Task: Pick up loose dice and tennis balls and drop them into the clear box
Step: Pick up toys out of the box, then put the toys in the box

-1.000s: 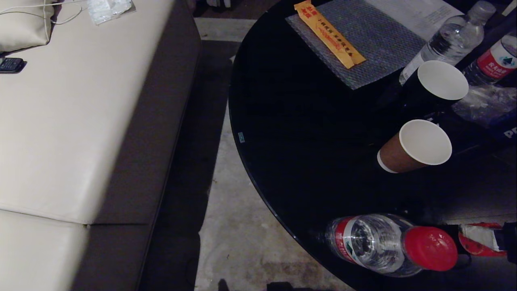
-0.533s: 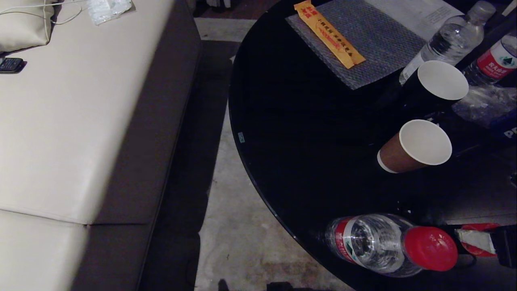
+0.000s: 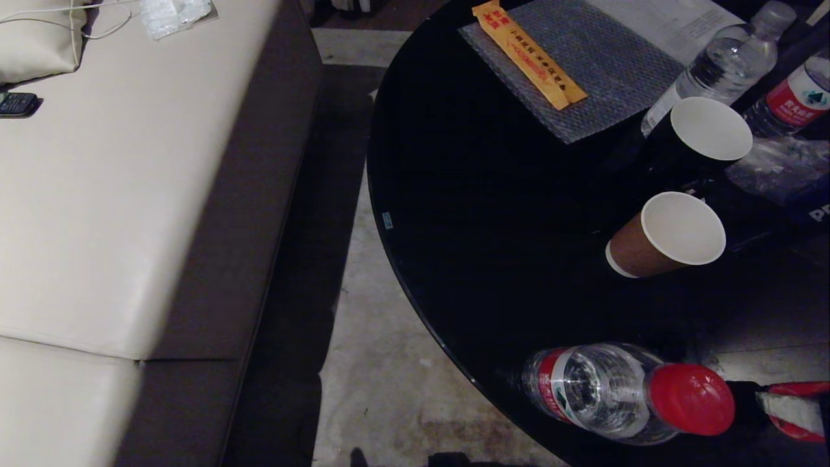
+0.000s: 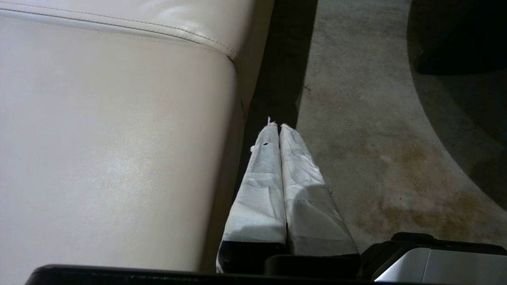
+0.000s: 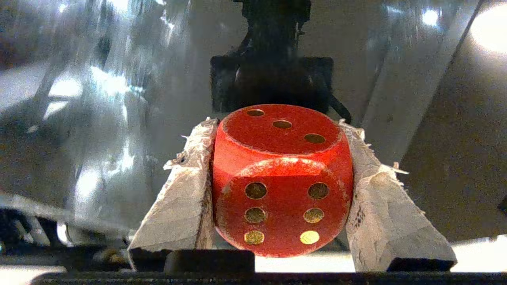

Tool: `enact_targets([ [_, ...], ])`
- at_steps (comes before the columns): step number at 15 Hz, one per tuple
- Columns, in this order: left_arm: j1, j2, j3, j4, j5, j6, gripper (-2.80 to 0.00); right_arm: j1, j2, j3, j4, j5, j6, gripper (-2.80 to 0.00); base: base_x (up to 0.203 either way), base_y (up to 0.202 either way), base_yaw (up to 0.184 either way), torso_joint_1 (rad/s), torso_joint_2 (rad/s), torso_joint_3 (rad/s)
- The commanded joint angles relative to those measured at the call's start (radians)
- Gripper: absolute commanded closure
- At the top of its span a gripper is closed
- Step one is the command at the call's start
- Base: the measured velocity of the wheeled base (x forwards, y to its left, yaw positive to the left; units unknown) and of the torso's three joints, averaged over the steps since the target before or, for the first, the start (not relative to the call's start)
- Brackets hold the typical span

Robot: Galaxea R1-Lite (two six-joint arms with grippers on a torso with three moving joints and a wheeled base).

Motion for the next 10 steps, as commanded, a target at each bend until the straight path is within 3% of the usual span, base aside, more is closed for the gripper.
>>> enact_targets([
  [1, 0.0, 0.002, 0.002, 0.0, 0.0, 0.001, 0.0, -0.006, -0.191, 0.049, 0.02, -0.001, 0.002, 0.0, 0.0, 0.0, 0.0, 0.0, 0.0, 0.0],
  [8, 0.0, 0.002, 0.002, 0.0, 0.0, -0.001, 0.0, 0.008, -0.696, 0.263, 0.146, -0.056, 0.029, 0.0, 0.0, 0.0, 0.0, 0.0, 0.0, 0.0],
  [10, 0.0, 0.002, 0.002, 0.0, 0.0, -0.001, 0.0, 0.014, -0.711, 0.323, 0.039, -0.063, 0.098, 0.0, 0.0, 0.0, 0.0, 0.0, 0.0, 0.0],
])
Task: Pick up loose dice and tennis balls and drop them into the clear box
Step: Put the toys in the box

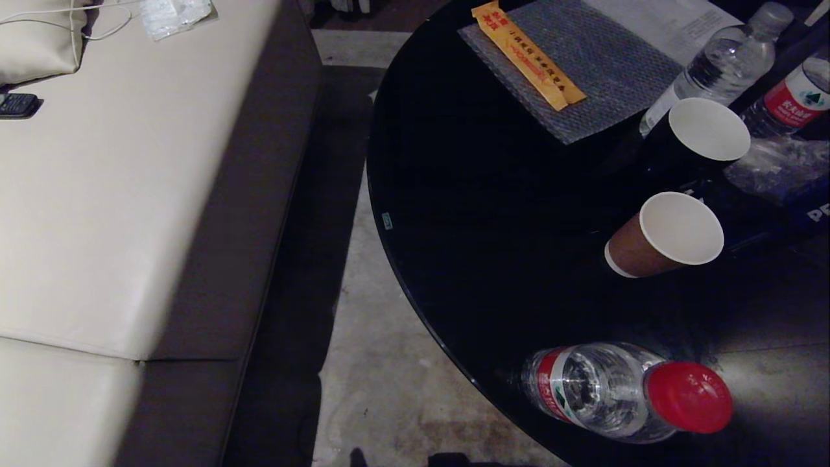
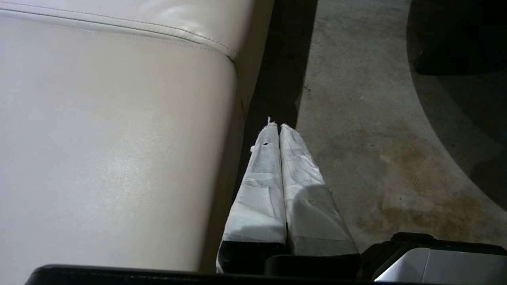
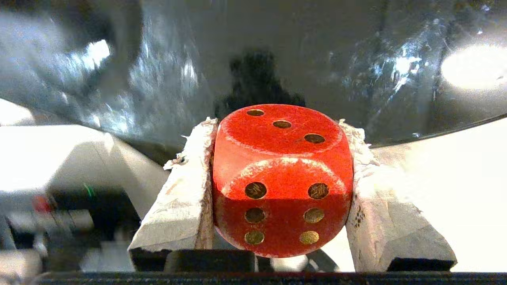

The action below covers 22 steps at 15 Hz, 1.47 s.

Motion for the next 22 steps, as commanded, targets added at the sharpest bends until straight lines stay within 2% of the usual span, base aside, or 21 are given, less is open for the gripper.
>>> enact_targets([
  [1, 0.0, 0.002, 0.002, 0.0, 0.0, -0.001, 0.0, 0.004, -0.078, 0.084, -0.121, -0.003, 0.041, 0.0, 0.0, 0.0, 0.0, 0.0, 0.0, 0.0],
  [4, 0.0, 0.002, 0.002, 0.0, 0.0, 0.0, 0.0, 0.028, -0.112, 0.14, -0.128, 0.002, 0.016, 0.0, 0.0, 0.0, 0.0, 0.0, 0.0, 0.0],
  [6, 0.0, 0.002, 0.002, 0.0, 0.0, 0.0, 0.0, 0.055, -0.22, 0.131, -0.055, 0.004, 0.019, 0.0, 0.0, 0.0, 0.0, 0.0, 0.0, 0.0],
  [9, 0.0, 0.002, 0.002, 0.0, 0.0, -0.001, 0.0, 0.066, -0.348, 0.122, -0.019, 0.019, 0.024, 0.0, 0.0, 0.0, 0.0, 0.0, 0.0, 0.0],
  [20, 0.0, 0.002, 0.002, 0.0, -0.007, 0.011, 0.0, 0.067, -0.346, 0.121, -0.014, 0.019, 0.026, 0.0, 0.0, 0.0, 0.0, 0.0, 0.0, 0.0],
  [22, 0.0, 0.002, 0.002, 0.0, 0.001, -0.01, 0.0, 0.067, -0.346, 0.121, -0.015, 0.019, 0.026, 0.0, 0.0, 0.0, 0.0, 0.0, 0.0, 0.0],
])
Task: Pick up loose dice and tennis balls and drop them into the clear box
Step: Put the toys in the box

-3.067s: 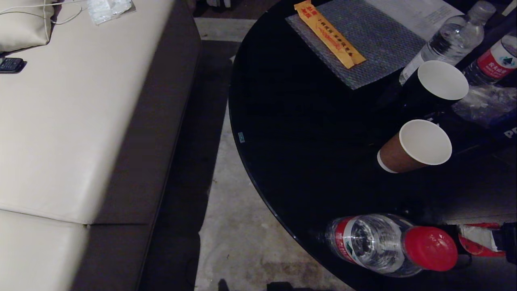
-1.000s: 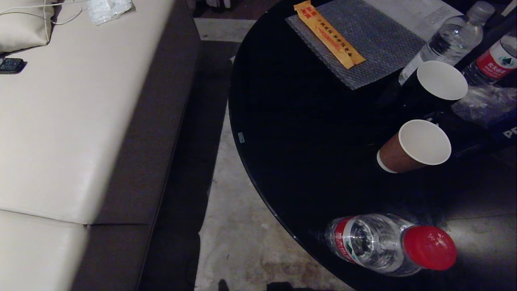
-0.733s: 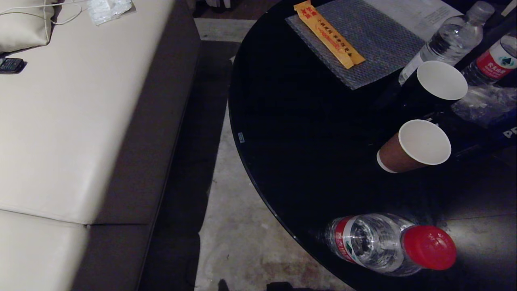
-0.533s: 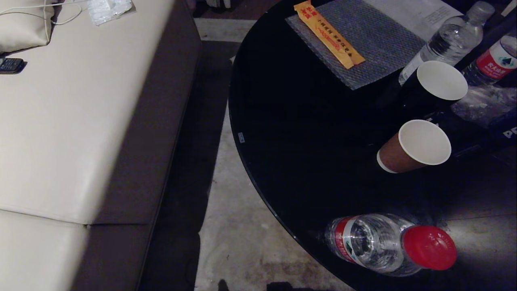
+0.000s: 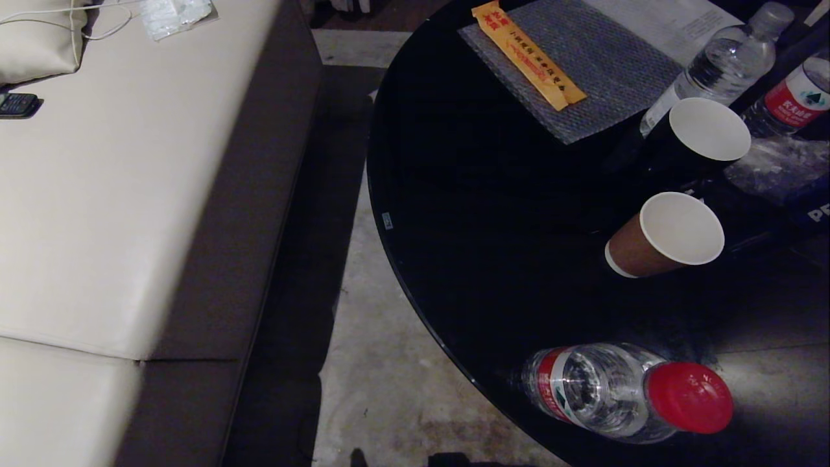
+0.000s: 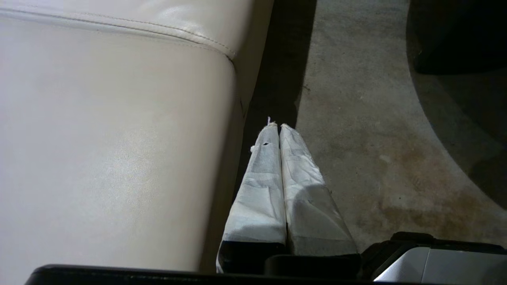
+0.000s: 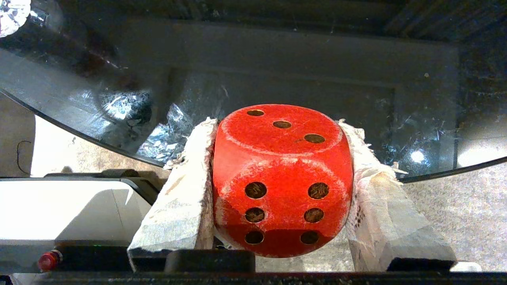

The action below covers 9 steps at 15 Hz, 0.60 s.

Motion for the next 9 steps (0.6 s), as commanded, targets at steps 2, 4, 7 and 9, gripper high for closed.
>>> enact_targets([
  [2, 0.0, 0.002, 0.002, 0.0, 0.005, -0.018, 0.0, 0.0, 0.002, 0.0, 0.005, 0.0, 0.0, 0.0, 0.0, 0.0, 0.0, 0.0, 0.0, 0.0],
  [4, 0.0, 0.002, 0.002, 0.0, 0.004, -0.015, 0.0, 0.0, 0.002, 0.0, 0.005, 0.0, 0.0, 0.0, 0.0, 0.0, 0.0, 0.0, 0.0, 0.0],
  [7, 0.0, 0.002, 0.002, 0.0, 0.003, -0.015, 0.0, 0.0, 0.002, 0.0, 0.005, 0.0, 0.0, 0.0, 0.0, 0.0, 0.0, 0.002, 0.0, 0.011],
  [9, 0.0, 0.002, 0.002, 0.0, 0.003, -0.015, 0.0, 0.0, 0.002, 0.0, 0.005, 0.002, -0.002, 0.0, 0.0, 0.0, 0.0, 0.006, 0.0, 0.149],
])
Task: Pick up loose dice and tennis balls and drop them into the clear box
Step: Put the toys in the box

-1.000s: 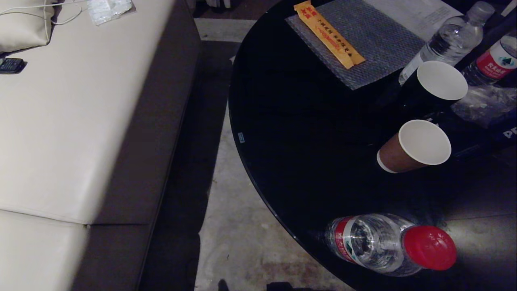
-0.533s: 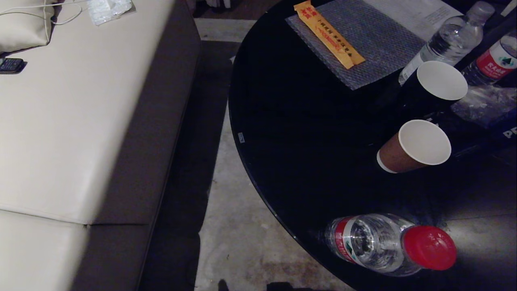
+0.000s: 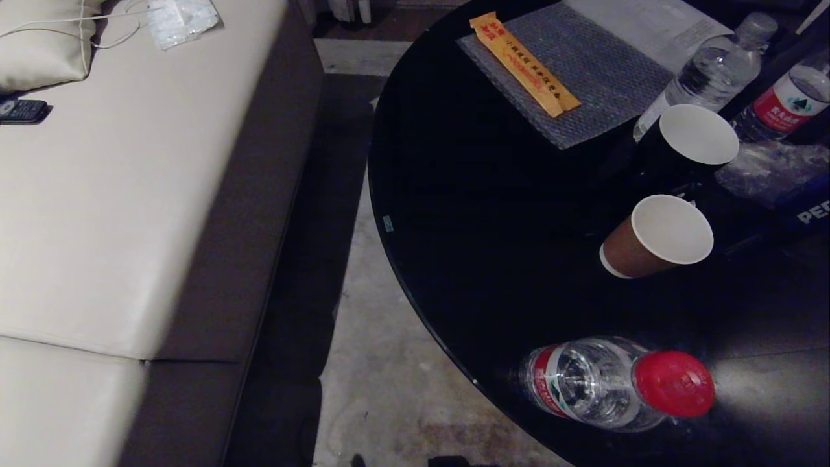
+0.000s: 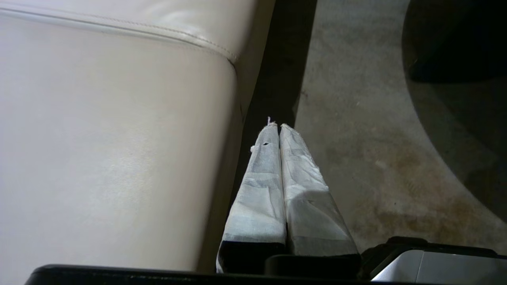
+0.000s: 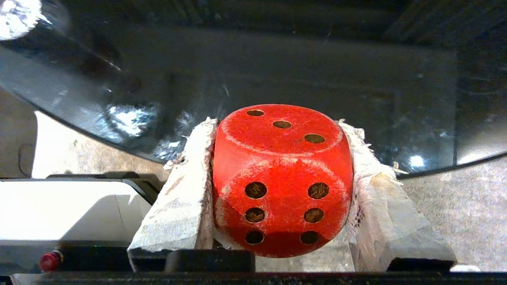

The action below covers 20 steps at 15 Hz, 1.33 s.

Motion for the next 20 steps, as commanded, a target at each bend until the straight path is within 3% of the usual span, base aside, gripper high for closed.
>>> enact_targets([
  [1, 0.0, 0.002, 0.002, 0.0, 0.0, -0.003, 0.0, 0.0, 0.002, 0.0, 0.003, 0.003, -0.001, 0.0, 0.0, 0.0, 0.0, 0.0, 0.01, 0.196],
  [20, 0.0, 0.002, 0.002, 0.0, 0.0, 0.002, 0.0, 0.0, 0.002, 0.0, 0.003, 0.001, 0.001, 0.0, 0.0, 0.0, 0.0, 0.002, 0.0, 0.203],
])
